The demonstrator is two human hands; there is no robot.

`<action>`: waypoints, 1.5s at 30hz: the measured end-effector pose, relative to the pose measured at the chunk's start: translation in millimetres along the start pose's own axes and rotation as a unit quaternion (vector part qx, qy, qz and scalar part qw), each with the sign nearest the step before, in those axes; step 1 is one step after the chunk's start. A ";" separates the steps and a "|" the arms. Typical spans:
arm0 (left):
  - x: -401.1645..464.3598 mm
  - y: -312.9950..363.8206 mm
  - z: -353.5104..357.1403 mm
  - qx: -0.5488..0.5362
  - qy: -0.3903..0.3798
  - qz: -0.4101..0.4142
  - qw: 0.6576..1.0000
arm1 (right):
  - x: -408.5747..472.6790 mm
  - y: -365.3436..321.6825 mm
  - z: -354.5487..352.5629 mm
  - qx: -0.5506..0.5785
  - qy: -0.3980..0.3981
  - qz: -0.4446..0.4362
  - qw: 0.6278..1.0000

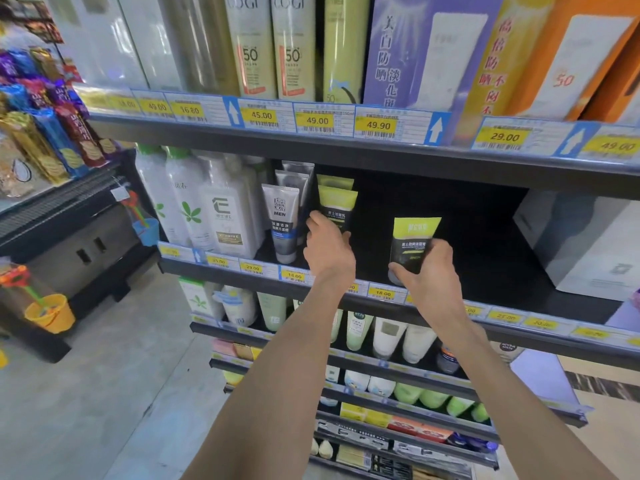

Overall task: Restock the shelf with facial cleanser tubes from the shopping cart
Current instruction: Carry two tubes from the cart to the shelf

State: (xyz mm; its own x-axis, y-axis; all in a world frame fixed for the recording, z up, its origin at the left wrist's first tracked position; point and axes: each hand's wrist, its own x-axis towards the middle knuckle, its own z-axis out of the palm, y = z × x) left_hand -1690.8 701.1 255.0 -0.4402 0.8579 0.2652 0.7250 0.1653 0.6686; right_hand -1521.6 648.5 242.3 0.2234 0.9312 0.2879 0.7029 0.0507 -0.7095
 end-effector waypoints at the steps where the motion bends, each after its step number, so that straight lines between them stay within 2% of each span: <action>1: 0.8 -0.1 0.4 0.001 0.002 -0.001 1.000 | -0.2 0.4 -0.3 -0.001 -0.001 -0.002 1.000; 13: 2.2 0.2 3.4 0.004 0.035 -0.034 0.999 | -3.3 -1.4 -3.0 -0.008 -0.007 -0.004 1.000; 18: 0.1 -2.2 2.7 0.001 0.025 -0.038 0.999 | -3.9 -2.3 -5.7 -0.015 -0.033 -0.007 0.999; 21: -3.2 -3.8 -0.5 0.002 0.019 -0.028 0.999 | -4.3 -2.8 -9.7 0.024 -0.064 0.012 0.998; 24: -13.7 -10.8 -7.3 -0.003 0.033 0.010 0.999 | -2.4 -0.2 -14.7 0.072 -0.085 0.018 0.994; 27: -31.6 -25.7 -17.2 0.007 0.064 0.096 0.993 | 0.0 3.1 -17.7 0.079 -0.086 0.004 0.993; 30: -49.9 -51.5 -26.8 0.055 0.085 0.192 0.976 | 2.8 2.0 -21.8 0.093 -0.092 0.003 0.991; 33: -60.3 -87.2 -34.3 0.110 0.081 0.254 0.958 | 4.0 -4.3 -24.0 0.098 -0.117 -0.001 0.988; 38: -60.6 -125.5 -41.5 0.169 0.072 0.285 0.941 | 1.5 -30.6 -3.8 0.114 -0.146 -0.011 0.983; 45: -64.4 -123.7 -42.8 0.194 0.046 0.264 0.944 | -1.3 -65.6 36.7 0.125 -0.127 -0.026 0.984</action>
State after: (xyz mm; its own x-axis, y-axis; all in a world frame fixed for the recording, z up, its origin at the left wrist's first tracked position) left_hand -1774.8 604.6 184.9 0.0048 0.8277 0.5611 0.9875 -0.0923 0.1276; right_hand -1592.8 657.2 264.9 -0.0073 0.9835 0.1810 0.5142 0.1590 -0.8428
